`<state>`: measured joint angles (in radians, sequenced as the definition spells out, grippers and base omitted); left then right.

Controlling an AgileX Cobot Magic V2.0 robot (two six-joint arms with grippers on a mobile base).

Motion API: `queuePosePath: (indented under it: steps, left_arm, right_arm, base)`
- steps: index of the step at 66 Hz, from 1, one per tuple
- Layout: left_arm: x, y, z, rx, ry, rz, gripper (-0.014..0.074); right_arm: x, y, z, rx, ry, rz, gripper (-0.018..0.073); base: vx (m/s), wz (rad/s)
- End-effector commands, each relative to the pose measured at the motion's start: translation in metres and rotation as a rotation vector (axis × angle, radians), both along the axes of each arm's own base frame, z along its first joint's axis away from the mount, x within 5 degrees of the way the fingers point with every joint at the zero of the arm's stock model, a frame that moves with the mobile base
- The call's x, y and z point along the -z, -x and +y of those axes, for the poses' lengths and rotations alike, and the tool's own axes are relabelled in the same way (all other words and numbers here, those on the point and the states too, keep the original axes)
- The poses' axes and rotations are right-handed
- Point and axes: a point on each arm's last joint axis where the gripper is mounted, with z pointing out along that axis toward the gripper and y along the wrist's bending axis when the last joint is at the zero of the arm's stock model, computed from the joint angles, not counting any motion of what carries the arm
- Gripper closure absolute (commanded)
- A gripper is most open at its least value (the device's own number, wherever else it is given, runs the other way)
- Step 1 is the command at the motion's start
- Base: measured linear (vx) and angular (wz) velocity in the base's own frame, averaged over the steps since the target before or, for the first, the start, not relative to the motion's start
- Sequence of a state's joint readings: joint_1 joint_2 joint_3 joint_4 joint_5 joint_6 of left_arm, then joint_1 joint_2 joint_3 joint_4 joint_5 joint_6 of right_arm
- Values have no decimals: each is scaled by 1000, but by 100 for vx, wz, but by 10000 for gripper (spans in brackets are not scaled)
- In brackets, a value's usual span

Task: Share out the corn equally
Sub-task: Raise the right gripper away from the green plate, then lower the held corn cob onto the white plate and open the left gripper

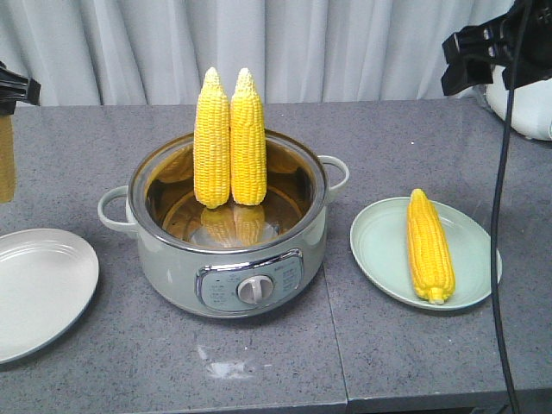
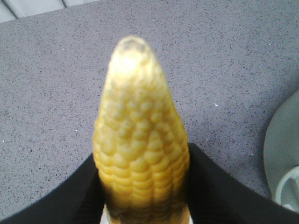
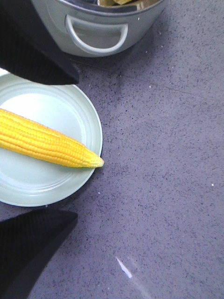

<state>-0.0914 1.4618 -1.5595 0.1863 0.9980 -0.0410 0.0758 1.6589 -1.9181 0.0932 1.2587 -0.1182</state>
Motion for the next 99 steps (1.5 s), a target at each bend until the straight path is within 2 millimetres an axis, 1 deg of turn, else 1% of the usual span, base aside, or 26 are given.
queuePosePath:
  steps: [1,8,50,65,73,89,99]
  left_arm:
    - [-27,10,2,-3,13,-127,397]
    - [-27,10,2,-3,13,-127,397]
    - [-27,10,2,-3,13,-127,397]
    - [-29,9,0,3,18,-154,397]
    - [-23,13,-1,1,41,-83,397]
    - [3,18,-2,-30,53,206,397]
    - [7,18,-7,-7,110,231,397]
  right_arm:
    - [-26,21,-3,6,-2,-63,20]
    - [-29,24,-3,5,-5,-72,20]
    - [-29,24,-3,4,-3,-73,20]
    - [-29,24,-3,4,-3,-73,20]
    - [-29,24,-3,4,-3,-73,20]
    - [-29,24,-3,4,-4,-74,20]
    - [-29,24,-3,4,-4,-74,20]
  base:
    - [0,0]
    - [0,0]
    - [0,0]
    - [0,0]
    - [0,0]
    - [0,0]
    - [0,0]
